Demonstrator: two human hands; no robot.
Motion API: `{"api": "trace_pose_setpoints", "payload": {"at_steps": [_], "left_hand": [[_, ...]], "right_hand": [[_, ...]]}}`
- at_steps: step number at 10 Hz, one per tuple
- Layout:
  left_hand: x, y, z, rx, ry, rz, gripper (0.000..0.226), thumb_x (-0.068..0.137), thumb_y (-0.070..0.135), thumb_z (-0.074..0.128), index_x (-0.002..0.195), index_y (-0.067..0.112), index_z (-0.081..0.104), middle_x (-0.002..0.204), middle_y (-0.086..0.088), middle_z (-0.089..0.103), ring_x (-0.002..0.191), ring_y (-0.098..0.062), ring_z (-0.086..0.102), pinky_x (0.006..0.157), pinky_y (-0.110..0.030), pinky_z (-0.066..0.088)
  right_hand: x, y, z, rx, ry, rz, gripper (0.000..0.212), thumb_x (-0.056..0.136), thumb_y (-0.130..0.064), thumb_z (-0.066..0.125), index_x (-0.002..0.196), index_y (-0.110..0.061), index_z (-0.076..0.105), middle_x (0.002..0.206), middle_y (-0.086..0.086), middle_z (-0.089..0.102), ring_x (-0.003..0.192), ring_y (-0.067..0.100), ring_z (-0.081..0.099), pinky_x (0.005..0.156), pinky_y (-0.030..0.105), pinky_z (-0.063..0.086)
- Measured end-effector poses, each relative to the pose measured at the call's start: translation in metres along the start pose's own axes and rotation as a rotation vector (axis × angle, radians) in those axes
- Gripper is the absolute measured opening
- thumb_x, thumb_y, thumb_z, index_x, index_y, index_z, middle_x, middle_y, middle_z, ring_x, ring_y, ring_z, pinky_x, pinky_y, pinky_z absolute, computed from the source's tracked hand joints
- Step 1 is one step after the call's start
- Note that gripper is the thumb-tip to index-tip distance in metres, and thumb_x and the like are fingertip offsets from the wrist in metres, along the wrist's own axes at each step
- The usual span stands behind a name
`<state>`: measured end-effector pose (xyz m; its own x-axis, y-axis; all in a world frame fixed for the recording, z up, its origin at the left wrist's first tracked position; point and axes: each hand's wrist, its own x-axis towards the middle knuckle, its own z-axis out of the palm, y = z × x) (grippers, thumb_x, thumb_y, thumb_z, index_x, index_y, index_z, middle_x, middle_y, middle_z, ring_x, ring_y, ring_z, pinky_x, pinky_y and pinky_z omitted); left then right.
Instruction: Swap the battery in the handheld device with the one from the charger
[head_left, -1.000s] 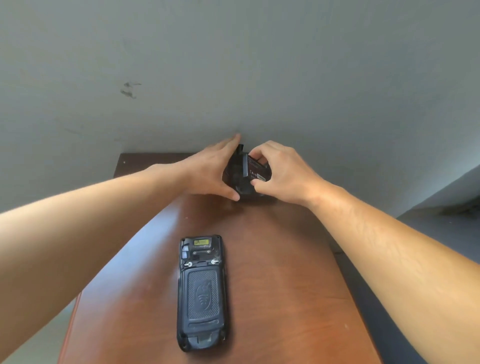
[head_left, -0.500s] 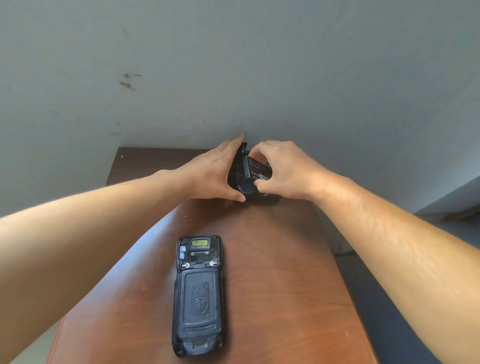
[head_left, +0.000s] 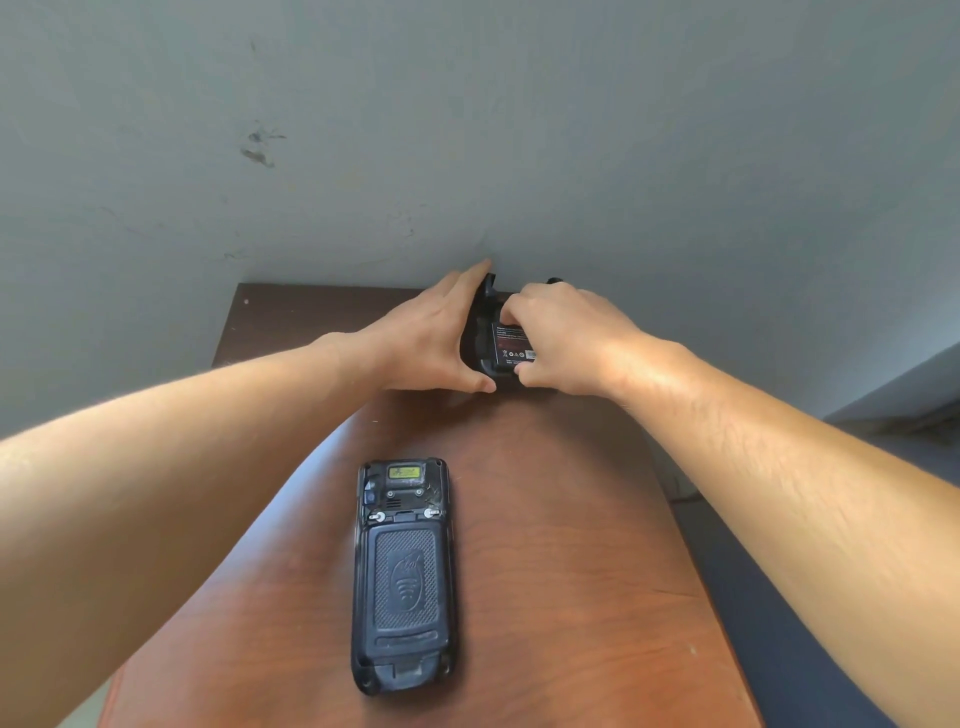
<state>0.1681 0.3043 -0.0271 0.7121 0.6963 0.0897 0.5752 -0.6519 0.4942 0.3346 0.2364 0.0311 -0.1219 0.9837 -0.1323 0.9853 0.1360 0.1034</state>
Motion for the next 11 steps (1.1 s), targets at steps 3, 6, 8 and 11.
{"api": "trace_pose_setpoints", "payload": {"at_steps": [3, 6, 8, 11], "left_hand": [[-0.003, 0.003, 0.002, -0.034, -0.008, -0.035, 0.132, 0.062, 0.050, 0.086, 0.158, 0.014, 0.002, 0.162, -0.012, 0.024, 0.147, -0.024, 0.029, 0.112, -0.022, 0.024], [-0.001, 0.004, 0.007, -0.051, 0.024, -0.045, 0.131, 0.062, 0.044, 0.086, 0.157, 0.017, 0.001, 0.158, -0.011, 0.028, 0.144, -0.024, 0.033, 0.111, -0.028, 0.032], [-0.001, 0.007, 0.004, -0.047, 0.007, -0.086, 0.133, 0.063, 0.042, 0.086, 0.157, 0.018, -0.004, 0.162, -0.010, 0.022, 0.145, -0.025, 0.032, 0.114, -0.035, 0.035], [-0.027, 0.038, -0.013, -0.138, 0.103, -0.127, 0.095, 0.085, 0.015, 0.053, 0.158, 0.019, -0.008, 0.169, -0.002, -0.008, 0.154, -0.010, -0.007, 0.116, -0.018, -0.001]], "right_hand": [[0.005, 0.004, 0.004, 0.018, -0.022, -0.019, 0.042, 0.083, -0.036, 0.081, 0.121, -0.021, 0.071, 0.116, 0.004, 0.068, 0.111, 0.034, 0.061, 0.087, 0.045, 0.055], [0.000, 0.007, 0.004, 0.035, 0.004, -0.028, 0.047, 0.085, -0.039, 0.078, 0.128, -0.022, 0.069, 0.121, 0.005, 0.070, 0.116, 0.033, 0.062, 0.091, 0.046, 0.055], [-0.008, 0.010, 0.013, 0.124, 0.005, -0.003, 0.050, 0.088, -0.031, 0.076, 0.133, -0.016, 0.062, 0.133, 0.006, 0.065, 0.125, 0.034, 0.059, 0.099, 0.048, 0.052], [-0.049, 0.004, -0.012, 0.346, 0.205, 0.004, 0.066, 0.094, -0.037, 0.067, 0.154, -0.023, 0.042, 0.154, 0.000, 0.054, 0.142, 0.024, 0.050, 0.113, 0.043, 0.044]]}}
